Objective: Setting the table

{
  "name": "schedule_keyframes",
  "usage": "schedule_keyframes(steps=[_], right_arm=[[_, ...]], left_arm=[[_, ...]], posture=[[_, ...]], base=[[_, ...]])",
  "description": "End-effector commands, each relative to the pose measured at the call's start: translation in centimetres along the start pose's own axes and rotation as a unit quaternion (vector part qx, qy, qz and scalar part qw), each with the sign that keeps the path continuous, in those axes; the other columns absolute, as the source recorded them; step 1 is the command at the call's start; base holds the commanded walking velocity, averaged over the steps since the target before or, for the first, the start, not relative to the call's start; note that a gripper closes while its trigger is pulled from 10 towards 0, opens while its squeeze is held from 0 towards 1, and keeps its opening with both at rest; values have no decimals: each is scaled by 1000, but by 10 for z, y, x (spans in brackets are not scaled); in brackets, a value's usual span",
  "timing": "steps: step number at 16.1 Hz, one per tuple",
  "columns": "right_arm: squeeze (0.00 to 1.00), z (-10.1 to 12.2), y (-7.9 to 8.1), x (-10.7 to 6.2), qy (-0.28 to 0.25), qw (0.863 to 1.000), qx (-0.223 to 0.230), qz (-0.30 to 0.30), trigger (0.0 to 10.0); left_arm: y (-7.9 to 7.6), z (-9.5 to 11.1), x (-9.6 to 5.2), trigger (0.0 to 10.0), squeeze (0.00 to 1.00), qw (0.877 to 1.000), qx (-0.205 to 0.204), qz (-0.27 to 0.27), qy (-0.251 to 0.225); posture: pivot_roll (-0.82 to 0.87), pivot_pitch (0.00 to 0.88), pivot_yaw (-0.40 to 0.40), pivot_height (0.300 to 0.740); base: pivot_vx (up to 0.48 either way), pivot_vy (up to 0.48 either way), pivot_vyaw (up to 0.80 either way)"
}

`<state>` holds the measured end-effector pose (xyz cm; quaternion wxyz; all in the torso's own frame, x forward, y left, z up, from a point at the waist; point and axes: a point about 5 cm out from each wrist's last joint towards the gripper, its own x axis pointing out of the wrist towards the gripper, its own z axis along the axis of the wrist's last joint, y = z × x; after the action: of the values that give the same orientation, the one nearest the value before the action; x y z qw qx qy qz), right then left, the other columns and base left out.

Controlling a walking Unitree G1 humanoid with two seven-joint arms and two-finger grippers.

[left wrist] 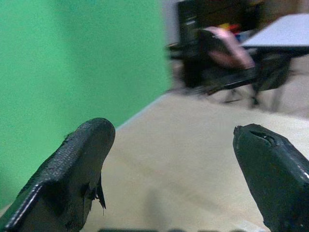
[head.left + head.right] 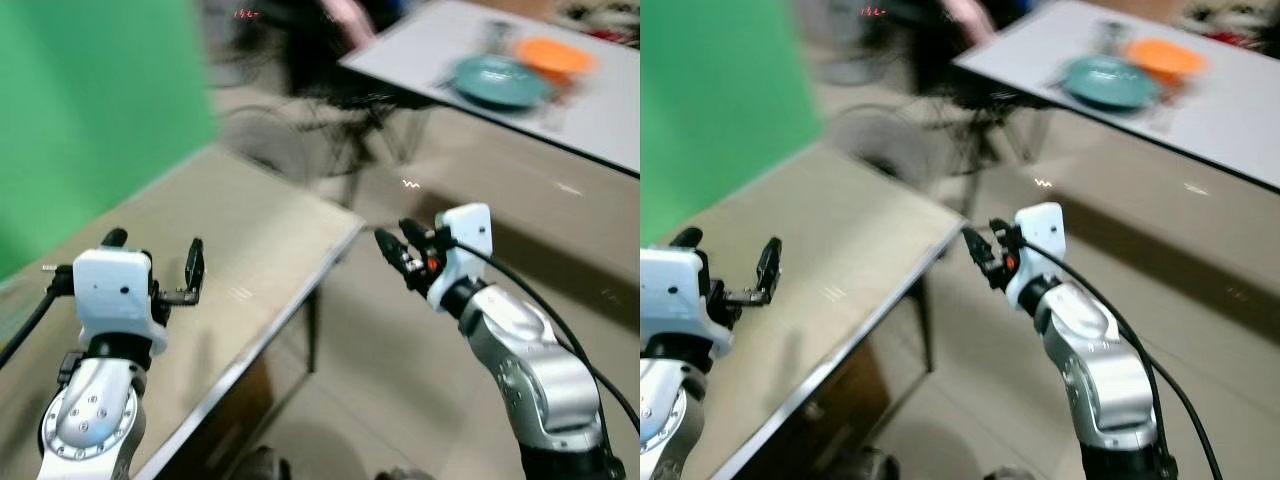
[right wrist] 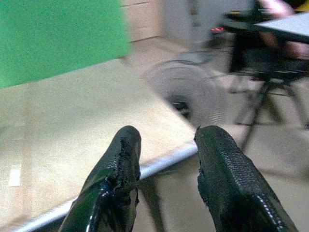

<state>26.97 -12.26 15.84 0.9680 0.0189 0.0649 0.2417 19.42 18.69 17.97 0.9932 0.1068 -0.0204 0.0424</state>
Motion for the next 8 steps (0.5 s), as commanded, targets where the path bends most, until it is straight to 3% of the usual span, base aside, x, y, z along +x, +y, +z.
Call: schedule_keyframes(steps=[1, 6, 8], right_arm=[[0, 1, 0, 3, 0, 1000, -7, 13, 10000], [0, 3, 3, 9, 1, 1000, -13, 28, 10000], [0, 2, 2, 10, 3, 1000, -12, 29, 10000]], left_arm=[[-2, 2, -2, 10000, 0, 1000, 3, 3, -1], [1, 3, -3, 10000, 0, 1000, 4, 16, 0], [4, 3, -2, 10000, 0, 999, -11, 31, -1]], posture=[[71, 103, 9, 740], [76, 101, 1, 740], [75, 102, 1, 740]], base=[[0, -480, 800], [0, -474, 800], [0, 0, 800]])
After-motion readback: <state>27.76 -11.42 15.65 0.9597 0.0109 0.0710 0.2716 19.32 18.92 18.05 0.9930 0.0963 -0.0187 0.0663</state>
